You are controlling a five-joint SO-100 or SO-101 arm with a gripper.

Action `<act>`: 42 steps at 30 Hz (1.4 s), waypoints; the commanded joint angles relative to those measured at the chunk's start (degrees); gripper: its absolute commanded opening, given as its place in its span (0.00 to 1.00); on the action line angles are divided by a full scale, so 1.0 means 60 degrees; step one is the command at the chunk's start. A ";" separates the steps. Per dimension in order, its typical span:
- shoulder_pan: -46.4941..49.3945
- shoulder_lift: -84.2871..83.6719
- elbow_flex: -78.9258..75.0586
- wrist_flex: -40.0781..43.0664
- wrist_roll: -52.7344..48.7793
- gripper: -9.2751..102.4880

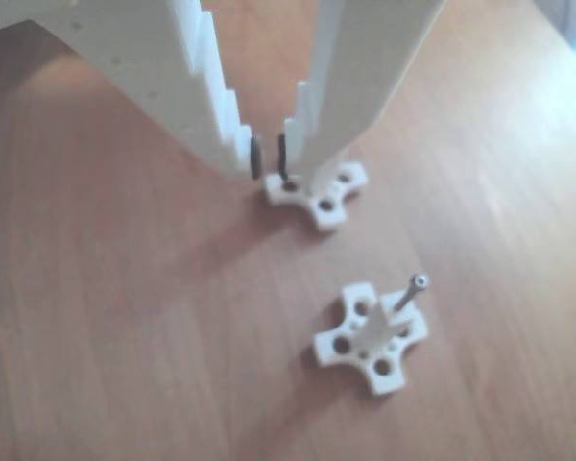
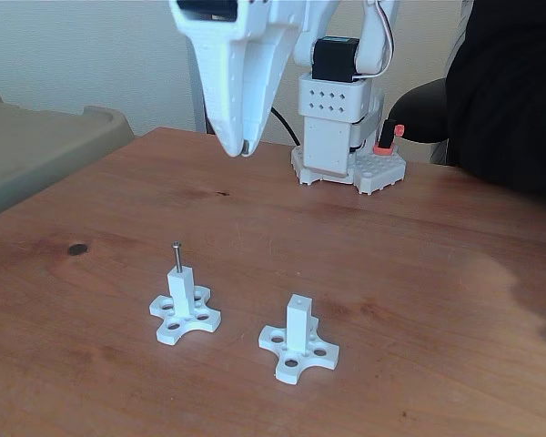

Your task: Grab the screw and set it in the hole.

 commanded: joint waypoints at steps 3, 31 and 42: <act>0.0205 -0.0513 -0.1553 -0.0132 0.0000 0.10; 0.0513 -0.2681 -0.3003 -0.0352 -0.0059 0.12; 0.0557 -0.3237 -0.3164 -0.0527 -0.0059 0.13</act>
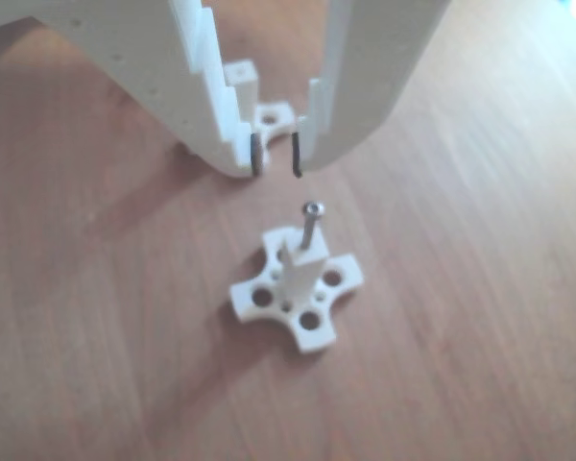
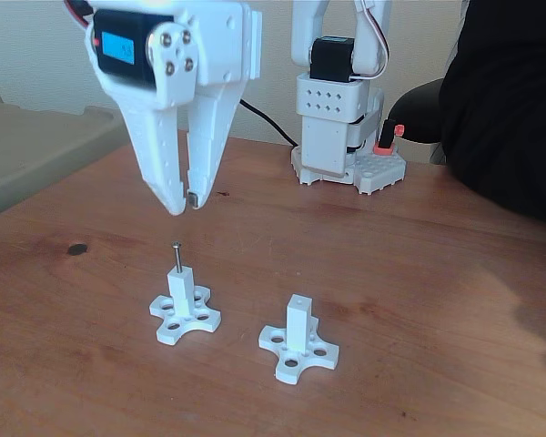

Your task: Grab the screw and set it in the hole.

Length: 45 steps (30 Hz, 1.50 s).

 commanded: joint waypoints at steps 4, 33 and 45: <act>0.0117 0.0073 -0.0981 -0.0117 -0.0044 0.14; 0.0132 -0.0601 -0.1172 -0.0352 -0.0044 0.18; 0.0088 -0.0776 -0.1172 -0.0410 -0.0044 0.18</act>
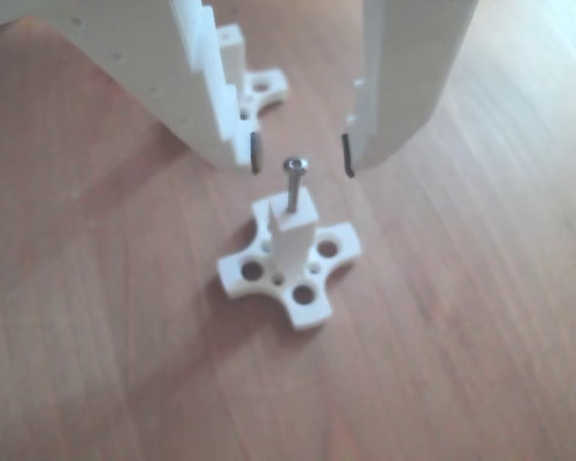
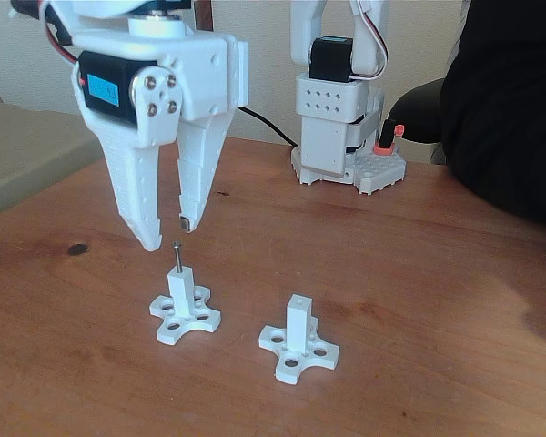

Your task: Grab the screw and set it in the hole.

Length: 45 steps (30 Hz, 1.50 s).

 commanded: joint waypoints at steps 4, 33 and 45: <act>-0.0029 0.0190 -0.0820 -0.0190 -0.0044 0.18; -0.0205 -0.0161 -0.0688 -0.0278 -0.0044 0.18; -0.0146 -0.0220 -0.0659 -0.0410 -0.0059 0.18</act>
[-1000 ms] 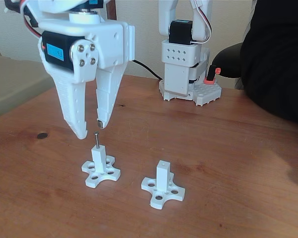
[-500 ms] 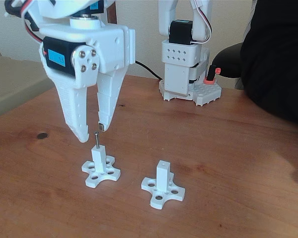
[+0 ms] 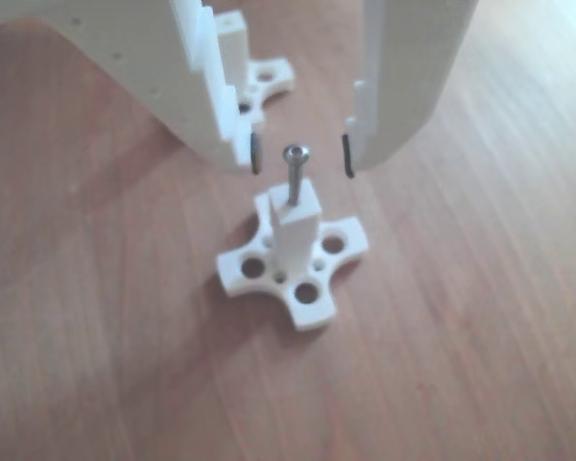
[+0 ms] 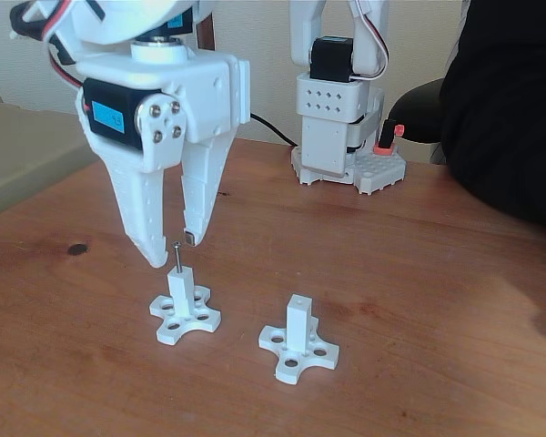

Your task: Grab the screw and set it in the hole.

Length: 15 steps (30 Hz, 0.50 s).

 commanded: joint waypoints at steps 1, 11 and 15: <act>-0.0029 0.0146 -0.0659 -0.0146 -0.0059 0.18; -0.0015 0.0088 -0.0674 -0.0220 -0.0073 0.16; 0.0000 0.0073 -0.0688 -0.0264 -0.0073 0.16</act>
